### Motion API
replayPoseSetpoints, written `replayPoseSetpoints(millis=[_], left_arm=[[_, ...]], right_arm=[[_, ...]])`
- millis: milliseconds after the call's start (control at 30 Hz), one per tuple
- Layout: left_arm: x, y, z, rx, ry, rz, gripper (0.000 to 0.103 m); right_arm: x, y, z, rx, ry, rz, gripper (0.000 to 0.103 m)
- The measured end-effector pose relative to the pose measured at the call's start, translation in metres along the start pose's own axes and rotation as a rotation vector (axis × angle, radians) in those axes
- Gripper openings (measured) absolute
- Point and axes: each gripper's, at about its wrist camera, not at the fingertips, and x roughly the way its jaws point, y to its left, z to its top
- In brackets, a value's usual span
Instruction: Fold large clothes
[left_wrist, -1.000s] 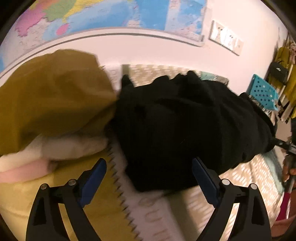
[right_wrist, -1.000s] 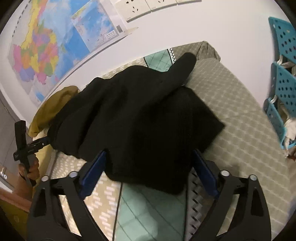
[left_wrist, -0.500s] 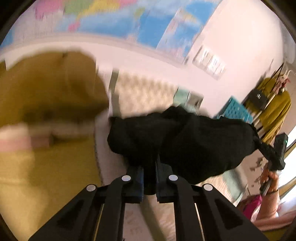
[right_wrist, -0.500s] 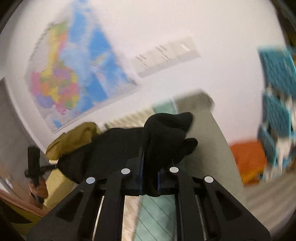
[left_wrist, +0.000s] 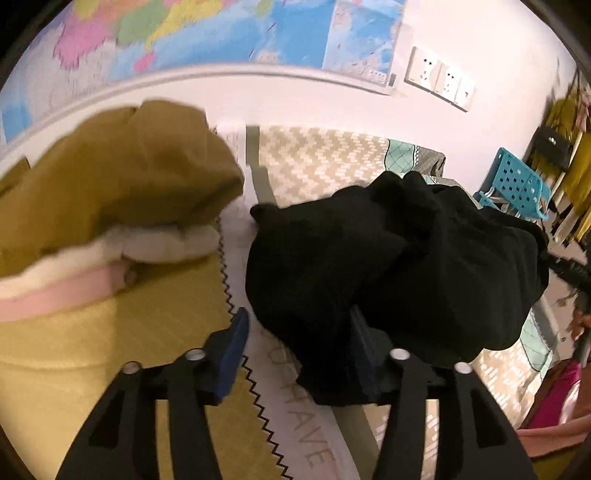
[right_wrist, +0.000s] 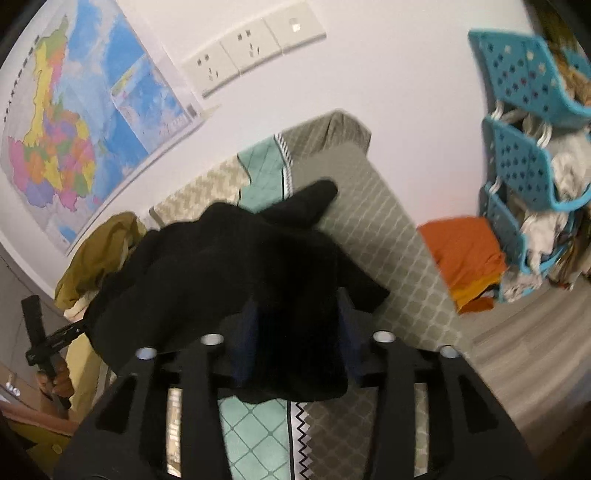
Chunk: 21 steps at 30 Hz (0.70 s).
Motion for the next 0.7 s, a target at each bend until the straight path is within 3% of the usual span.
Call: replayPoseSetpoints(millis=[67, 367, 700], left_arm=[[-0.004, -0.009, 0.004, 0.033, -0.014, 0.031, 0.057], [-0.011, -0.029, 0.017, 0.14, -0.065, 0.073, 0.066], [0.005, -0.024, 0.035, 0.143, -0.042, 0.095, 0.071]], right_arm=[[-0.01, 0.001, 0.003, -0.002, -0.042, -0.021, 0.06], [-0.017, 0.049, 0.012, -0.126, -0.087, 0.025, 0.067], [0.039, 0.088, 0.015, -0.188, 0.028, 0.111, 0.073]])
